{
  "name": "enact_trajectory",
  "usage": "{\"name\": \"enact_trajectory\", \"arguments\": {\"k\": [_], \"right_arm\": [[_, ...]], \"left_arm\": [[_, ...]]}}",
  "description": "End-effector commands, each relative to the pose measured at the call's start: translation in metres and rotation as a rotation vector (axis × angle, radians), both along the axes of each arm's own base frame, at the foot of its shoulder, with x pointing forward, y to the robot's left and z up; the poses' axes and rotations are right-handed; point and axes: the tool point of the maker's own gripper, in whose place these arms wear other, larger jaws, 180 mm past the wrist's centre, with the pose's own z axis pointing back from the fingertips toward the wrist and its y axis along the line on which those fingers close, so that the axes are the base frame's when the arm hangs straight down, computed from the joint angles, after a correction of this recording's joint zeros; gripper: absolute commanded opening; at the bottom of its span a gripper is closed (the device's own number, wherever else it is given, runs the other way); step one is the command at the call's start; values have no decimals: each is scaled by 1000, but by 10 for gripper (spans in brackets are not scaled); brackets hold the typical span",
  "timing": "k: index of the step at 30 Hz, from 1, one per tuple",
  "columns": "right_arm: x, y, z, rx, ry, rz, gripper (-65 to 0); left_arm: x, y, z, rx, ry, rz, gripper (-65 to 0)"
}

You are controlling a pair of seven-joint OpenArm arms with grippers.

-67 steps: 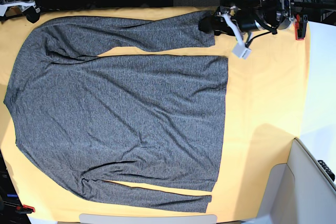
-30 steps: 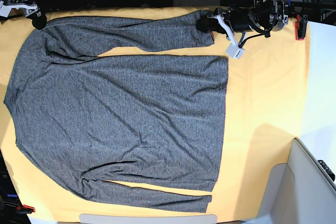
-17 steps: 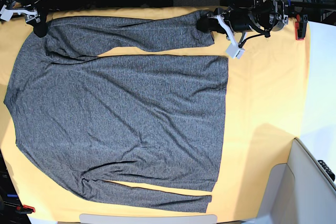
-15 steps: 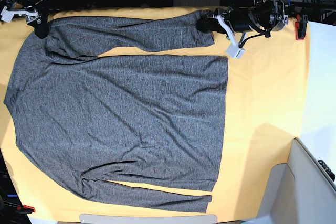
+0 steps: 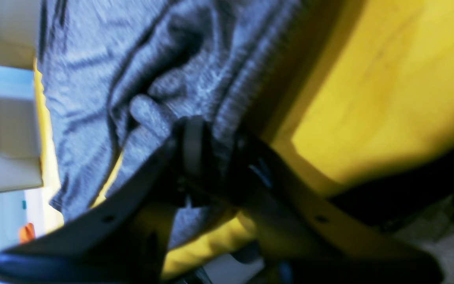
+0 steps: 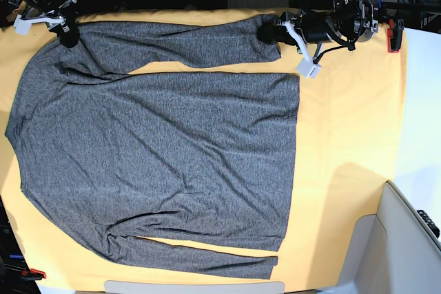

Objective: Fold the T-shirt properly
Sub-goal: 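Move both grippers down to the shirt's shoulder corners and grasp them, then adjust grips on the shoulder corners with both grippers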

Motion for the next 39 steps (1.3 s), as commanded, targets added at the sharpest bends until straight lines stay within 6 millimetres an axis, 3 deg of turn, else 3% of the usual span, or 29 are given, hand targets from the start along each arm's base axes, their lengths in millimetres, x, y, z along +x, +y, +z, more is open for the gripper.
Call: {"name": "enact_trajectory", "arguments": {"k": [1, 2, 8, 15, 23, 32, 35, 39], "right_arm": [[-10, -1, -9, -28, 78, 32, -616], [-13, -1, -12, -44, 102, 39, -648], [-15, -3, -16, -81, 134, 55, -650], [10, -10, 19, -173, 52, 83, -650], [54, -11, 49, -205, -75, 84, -650], [130, 20, 90, -197, -251, 186, -650], [150, 24, 95, -200, -271, 196, -650], [164, 19, 84, -220, -225, 188, -650]], "left_arm": [[-4, 5, -4, 38, 17, -20, -649], [-4, 5, -3, 36, 16, -21, -649], [-4, 3, 0, 33, -13, -53, -649], [8, -3, 19, 46, -160, -171, -649], [55, -4, 44, 62, -317, -212, -649], [119, -3, 88, 80, -492, -204, -649], [138, -3, 101, 83, -537, -199, -649], [155, 1, 98, 67, -514, -179, -649]]}}
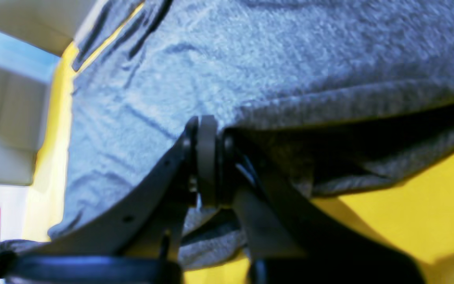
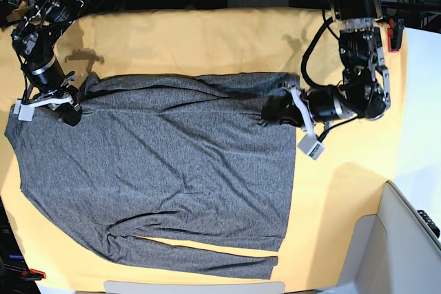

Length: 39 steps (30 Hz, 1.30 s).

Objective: Fold the T-shirt properly
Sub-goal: 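Adjust grips on the shoulder corners with both grippers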

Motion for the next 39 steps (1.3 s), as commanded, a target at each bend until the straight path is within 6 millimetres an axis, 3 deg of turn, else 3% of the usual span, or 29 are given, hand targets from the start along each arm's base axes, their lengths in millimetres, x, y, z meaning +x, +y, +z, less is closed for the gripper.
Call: {"name": "enact_trajectory", "arguments": {"k": [1, 7, 10, 12, 17, 19, 21, 29, 35, 39], "right_arm": [[8, -5, 10, -16, -36, -6, -650], [8, -7, -22, -13, 64, -17, -650], [6, -7, -27, -9, 80, -17, -650], [5, -8, -28, -9, 83, -18, -637], [5, -9, -27, -10, 81, -20, -439], [4, -9, -26, -10, 79, -18, -354], [4, -11, -21, -2, 59, -25, -316], [-33, -57, 12, 43, -75, -184, -316], [-61, -71, -6, 50, -21, -246, -316], [-61, -71, -28, 131, 7, -272, -316]], "left_arm": [[8, 2, 6, -16, -17, 5, -649], [5, 7, -24, -40, 101, 31, -647], [1, 15, -36, -29, 147, 42, -641], [-3, 11, -43, -26, 176, 24, -601], [-7, 18, -47, 14, 186, 4, -443], [-6, 25, -46, 25, 185, 11, -422], [-3, 34, -43, 43, 174, 18, -424], [13, 52, 0, 139, 6, -5, -423], [-14, 45, -8, 154, 16, -37, -423], [-24, 42, -15, 151, 40, -44, -424]]}}
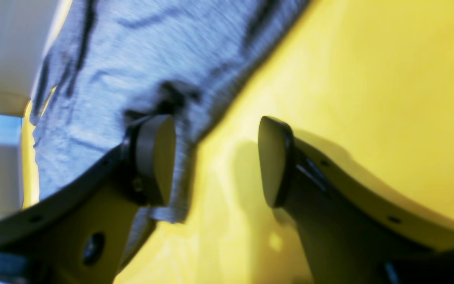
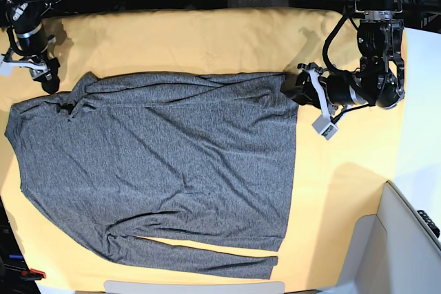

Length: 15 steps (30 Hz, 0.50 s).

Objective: Fold the T-shirt properly
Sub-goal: 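Adjust grips on the shoulder corners with both grippers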

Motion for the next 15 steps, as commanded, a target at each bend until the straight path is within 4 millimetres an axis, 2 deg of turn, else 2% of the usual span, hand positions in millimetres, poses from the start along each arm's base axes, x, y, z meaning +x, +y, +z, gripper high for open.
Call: {"name": "enact_trajectory", "arguments": {"k": [1, 7, 15], "right_arm": [[10, -7, 13, -11, -51, -9, -316], [28, 3, 1, 81, -73, -21, -316], [47, 0, -10, 208, -68, -107, -316]], "left_arm": [[9, -1, 13, -11, -45, -6, -424], [2, 1, 7, -8, -26, -3, -424], [-5, 2, 2, -7, -7, -1, -426]]}}
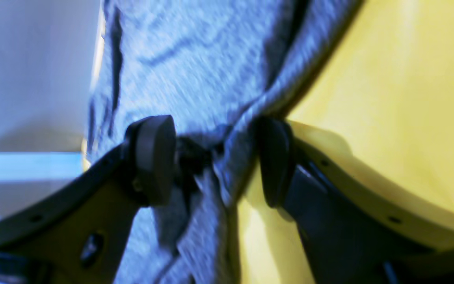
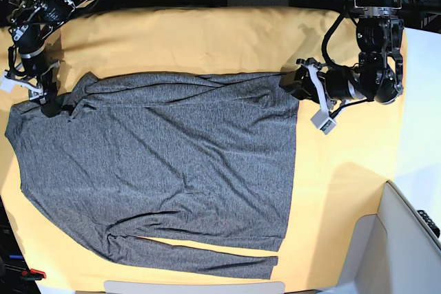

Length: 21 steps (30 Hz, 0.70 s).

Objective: Fold the T-shirt properly
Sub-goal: 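Adjust grips on the shoulder corners with both grippers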

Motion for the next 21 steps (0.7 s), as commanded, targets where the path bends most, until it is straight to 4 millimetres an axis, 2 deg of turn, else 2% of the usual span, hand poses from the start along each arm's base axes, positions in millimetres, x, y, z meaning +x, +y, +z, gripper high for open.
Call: {"name": "enact_trajectory", "arguments": {"k": [1, 5, 7, 9, 14, 15, 21], "right_arm": [[1, 5, -4, 31, 10, 2, -316], [0, 3, -4, 28, 13, -2, -317], [-1, 3, -4, 29, 16, 0, -344], [-1, 3, -4, 28, 16, 1, -406], [-2, 2, -7, 1, 50, 10, -632], [-2, 4, -10, -8, 65, 18, -650], [10, 23, -11, -28, 80, 94, -650]], "left_arm": [[8, 2, 11, -6, -38, 1, -426], [8, 5, 11, -2, -38, 10, -425], [8, 16, 11, -2, -40, 50, -424], [8, 25, 12, -1, -42, 83, -423], [11, 40, 14, 2, -49, 137, -423], [9, 41, 11, 0, -38, 143, -423], [-7, 47, -23, -37, 111, 215, -422]]}}
